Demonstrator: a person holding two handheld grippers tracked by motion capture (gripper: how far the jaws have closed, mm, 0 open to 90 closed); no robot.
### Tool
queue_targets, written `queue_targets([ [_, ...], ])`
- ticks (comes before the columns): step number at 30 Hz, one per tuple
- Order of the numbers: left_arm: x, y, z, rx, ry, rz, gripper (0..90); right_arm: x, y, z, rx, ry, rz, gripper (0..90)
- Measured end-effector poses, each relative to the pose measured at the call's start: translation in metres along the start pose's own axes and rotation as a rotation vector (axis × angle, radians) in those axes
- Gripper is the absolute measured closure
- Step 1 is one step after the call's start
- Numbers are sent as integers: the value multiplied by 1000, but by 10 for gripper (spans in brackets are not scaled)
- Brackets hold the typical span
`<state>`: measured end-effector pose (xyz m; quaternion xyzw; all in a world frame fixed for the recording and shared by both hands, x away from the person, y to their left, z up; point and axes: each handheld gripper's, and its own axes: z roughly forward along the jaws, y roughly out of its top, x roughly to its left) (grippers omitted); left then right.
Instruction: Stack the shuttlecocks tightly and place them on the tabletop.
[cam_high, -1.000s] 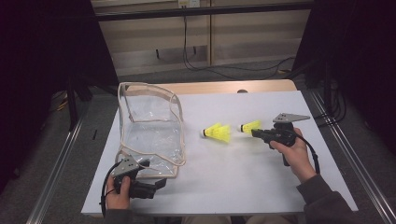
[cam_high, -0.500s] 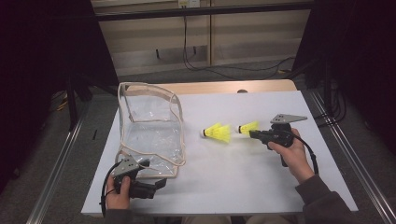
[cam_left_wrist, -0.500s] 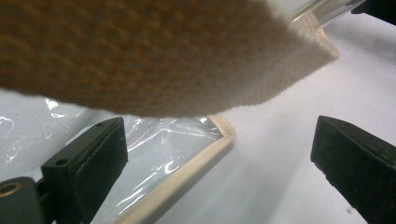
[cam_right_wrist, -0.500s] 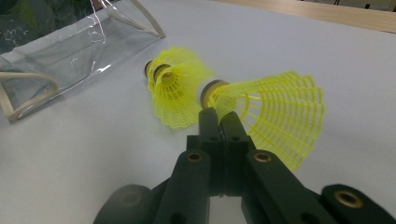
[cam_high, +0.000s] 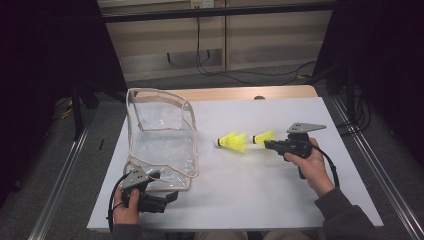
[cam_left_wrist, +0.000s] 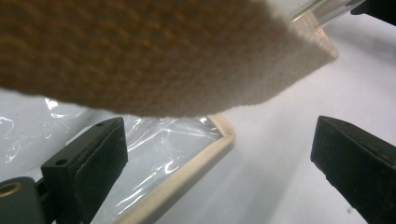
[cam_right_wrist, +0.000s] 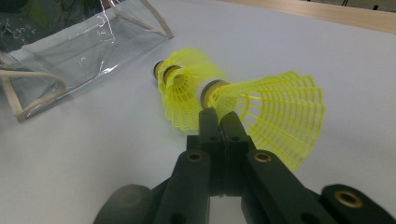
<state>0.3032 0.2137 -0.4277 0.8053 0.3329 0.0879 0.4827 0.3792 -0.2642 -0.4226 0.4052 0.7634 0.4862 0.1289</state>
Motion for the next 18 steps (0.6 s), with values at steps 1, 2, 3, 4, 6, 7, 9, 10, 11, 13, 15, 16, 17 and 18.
queue_targets([
  [1, 0, 0, 0, -1, -1, 0, 38, 1, 0, 0, -1, 2, -1, 899],
  [2, 0, 0, 0, -1, 0, 0, 38, 1, 1, 0, -2, 3, -1, 899],
  [3, 0, 0, 0, -1, -1, 0, 38, 1, 1, 0, -2, 4, -3, 899],
  [4, 0, 0, 0, -1, 0, 0, 37, 1, 1, 0, -2, 5, -7, 899],
  [6, 0, 0, 0, 0, 0, 1, 38, 2, 1, 0, -6, 8, -5, 899],
  [7, 0, 0, 0, -2, 0, 0, 38, 2, 2, 0, -6, 7, -5, 899],
  [9, 0, 0, 0, -1, 0, 1, 37, 3, 2, 0, -7, 10, -4, 899],
  [10, 0, 0, 0, -3, 0, -1, 37, 3, 2, 0, -7, 12, -2, 899],
  [11, 0, 0, 0, -2, 0, 0, 38, 3, 2, 0, -8, 15, -2, 899],
  [13, 0, 0, 0, -2, 1, 0, 38, 3, 2, 1, -5, 15, -1, 899],
  [15, 0, 0, 0, -1, 0, 0, 38, 4, 2, 1, -2, 16, -4, 899],
  [16, 0, 0, 0, -1, 1, 1, 37, 4, 2, 2, -4, 16, -4, 899],
  [17, 0, 0, 0, 0, 1, 1, 38, 4, 2, 2, -4, 19, -7, 899],
  [18, 0, 0, 0, -1, 1, 0, 37, 5, 2, 3, -2, 19, -6, 899],
])
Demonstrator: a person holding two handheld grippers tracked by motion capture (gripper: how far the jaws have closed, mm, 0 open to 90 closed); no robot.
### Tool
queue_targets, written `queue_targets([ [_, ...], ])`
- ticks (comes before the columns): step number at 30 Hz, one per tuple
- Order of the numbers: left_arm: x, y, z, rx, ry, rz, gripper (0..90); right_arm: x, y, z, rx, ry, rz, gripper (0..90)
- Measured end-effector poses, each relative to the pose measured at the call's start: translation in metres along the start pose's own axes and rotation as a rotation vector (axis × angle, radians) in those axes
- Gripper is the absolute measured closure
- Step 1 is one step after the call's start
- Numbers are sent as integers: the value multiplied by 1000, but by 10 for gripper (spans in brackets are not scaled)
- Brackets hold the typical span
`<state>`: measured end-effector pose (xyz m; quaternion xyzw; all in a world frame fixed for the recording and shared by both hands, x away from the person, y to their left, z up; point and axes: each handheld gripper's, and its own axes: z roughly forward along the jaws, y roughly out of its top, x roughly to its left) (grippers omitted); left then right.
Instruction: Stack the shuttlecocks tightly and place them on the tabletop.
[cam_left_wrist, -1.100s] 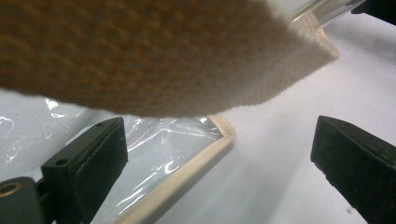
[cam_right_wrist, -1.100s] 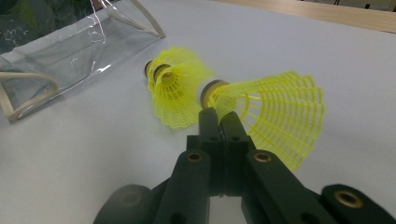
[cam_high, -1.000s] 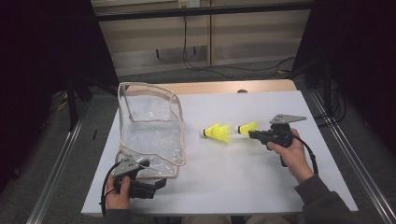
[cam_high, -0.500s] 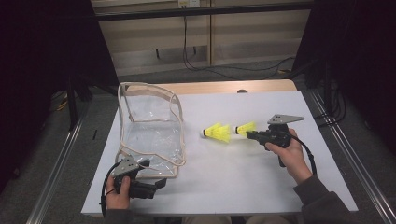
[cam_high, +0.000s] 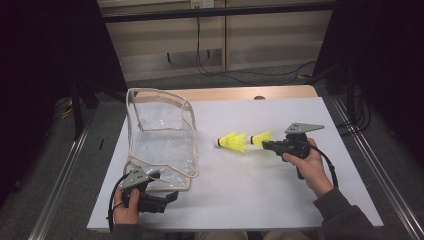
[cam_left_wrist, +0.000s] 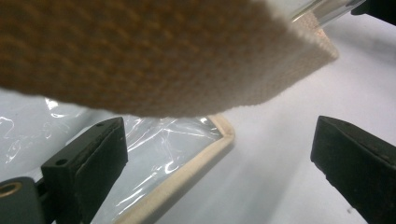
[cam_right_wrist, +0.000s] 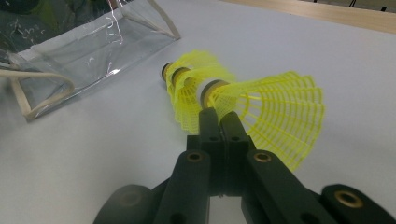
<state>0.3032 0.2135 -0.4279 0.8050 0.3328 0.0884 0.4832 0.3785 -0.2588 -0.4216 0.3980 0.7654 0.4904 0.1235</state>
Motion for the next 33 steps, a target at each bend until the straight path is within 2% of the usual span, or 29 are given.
queue_targets([
  [17, 0, 0, 0, 2, 1, 0, 37, 4, 1, 3, 1, 9, -10, 899],
  [33, 0, 0, 0, 3, 1, 0, 38, 8, 0, 11, 24, 15, -24, 899],
])
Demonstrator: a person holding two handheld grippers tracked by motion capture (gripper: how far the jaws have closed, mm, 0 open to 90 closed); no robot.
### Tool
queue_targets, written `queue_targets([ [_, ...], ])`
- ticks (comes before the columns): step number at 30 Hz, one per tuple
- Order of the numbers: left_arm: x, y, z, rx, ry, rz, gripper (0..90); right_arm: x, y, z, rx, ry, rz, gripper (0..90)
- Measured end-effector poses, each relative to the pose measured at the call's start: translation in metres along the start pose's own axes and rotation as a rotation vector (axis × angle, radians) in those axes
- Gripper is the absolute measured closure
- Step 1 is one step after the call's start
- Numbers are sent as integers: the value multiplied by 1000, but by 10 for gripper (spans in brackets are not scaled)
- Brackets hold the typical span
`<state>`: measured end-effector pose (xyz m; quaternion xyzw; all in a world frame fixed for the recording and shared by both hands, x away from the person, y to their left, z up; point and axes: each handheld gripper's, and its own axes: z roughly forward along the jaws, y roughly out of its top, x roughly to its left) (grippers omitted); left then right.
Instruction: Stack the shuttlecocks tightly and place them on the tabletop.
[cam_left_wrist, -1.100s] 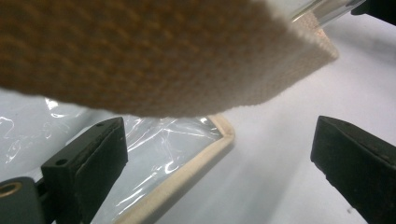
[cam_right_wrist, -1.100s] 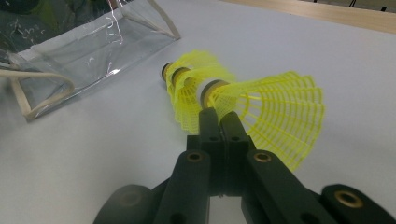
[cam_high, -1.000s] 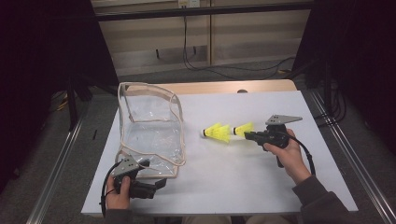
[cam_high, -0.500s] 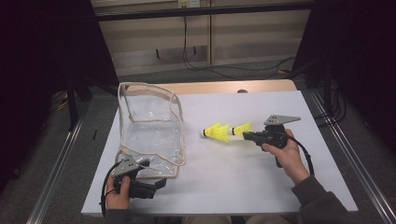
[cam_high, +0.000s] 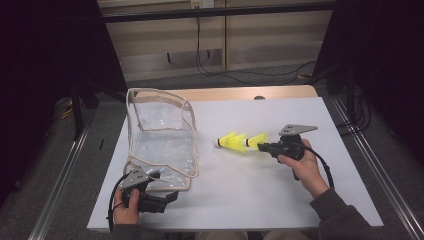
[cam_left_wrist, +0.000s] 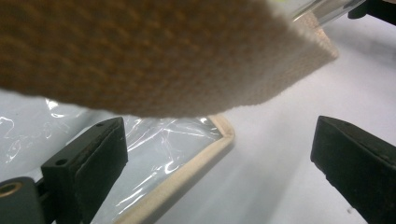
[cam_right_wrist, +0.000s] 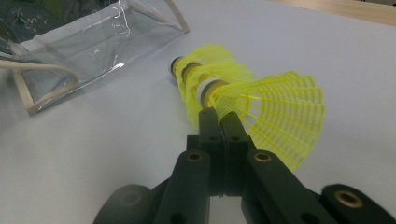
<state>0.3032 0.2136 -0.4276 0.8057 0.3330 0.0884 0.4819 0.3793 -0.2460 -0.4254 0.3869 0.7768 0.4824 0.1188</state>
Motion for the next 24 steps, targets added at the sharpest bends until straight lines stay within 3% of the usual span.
queue_targets([
  [24, 0, 0, 0, 0, 0, 1, 37, 1, 2, 10, 3, 3, -2, 899],
])
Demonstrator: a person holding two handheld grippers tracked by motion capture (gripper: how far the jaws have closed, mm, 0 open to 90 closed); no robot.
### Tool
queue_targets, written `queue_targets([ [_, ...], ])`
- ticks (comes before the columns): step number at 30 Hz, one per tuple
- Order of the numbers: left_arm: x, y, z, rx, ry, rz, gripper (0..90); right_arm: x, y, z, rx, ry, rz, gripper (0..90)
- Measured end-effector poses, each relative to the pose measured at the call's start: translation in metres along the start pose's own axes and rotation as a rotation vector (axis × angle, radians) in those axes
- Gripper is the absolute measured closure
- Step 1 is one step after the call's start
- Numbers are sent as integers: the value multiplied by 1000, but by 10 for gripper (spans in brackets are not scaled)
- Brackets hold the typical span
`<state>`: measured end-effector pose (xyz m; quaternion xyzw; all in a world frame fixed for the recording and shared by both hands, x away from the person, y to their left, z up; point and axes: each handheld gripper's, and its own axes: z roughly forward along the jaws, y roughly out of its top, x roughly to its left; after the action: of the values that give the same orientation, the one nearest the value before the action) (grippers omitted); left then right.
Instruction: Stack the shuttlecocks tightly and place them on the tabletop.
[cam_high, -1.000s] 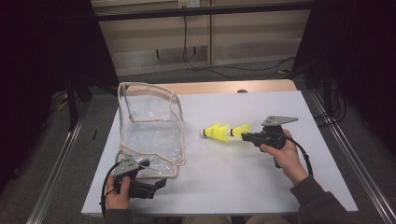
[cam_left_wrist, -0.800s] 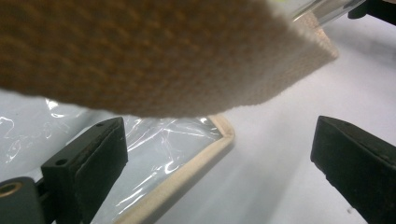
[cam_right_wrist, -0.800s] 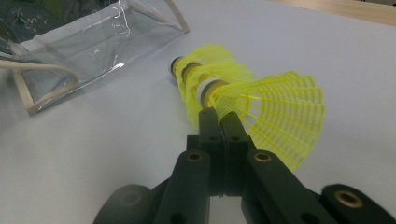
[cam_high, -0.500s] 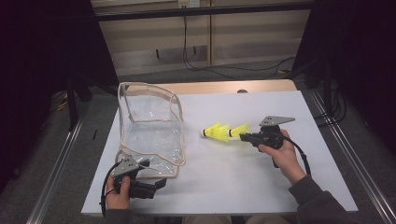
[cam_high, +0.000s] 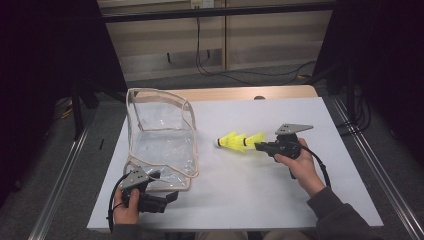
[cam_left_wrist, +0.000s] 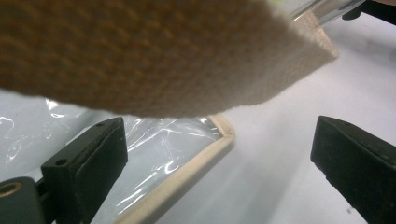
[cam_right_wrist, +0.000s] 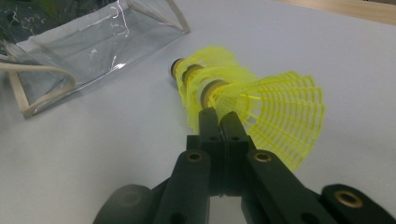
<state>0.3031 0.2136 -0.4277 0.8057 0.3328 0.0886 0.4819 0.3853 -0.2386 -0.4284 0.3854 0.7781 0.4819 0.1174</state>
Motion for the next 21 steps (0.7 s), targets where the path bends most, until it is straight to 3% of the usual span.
queue_targets([
  [21, 0, 0, 0, 1, -1, 0, 37, 1, 1, 10, 10, 6, -7, 898],
])
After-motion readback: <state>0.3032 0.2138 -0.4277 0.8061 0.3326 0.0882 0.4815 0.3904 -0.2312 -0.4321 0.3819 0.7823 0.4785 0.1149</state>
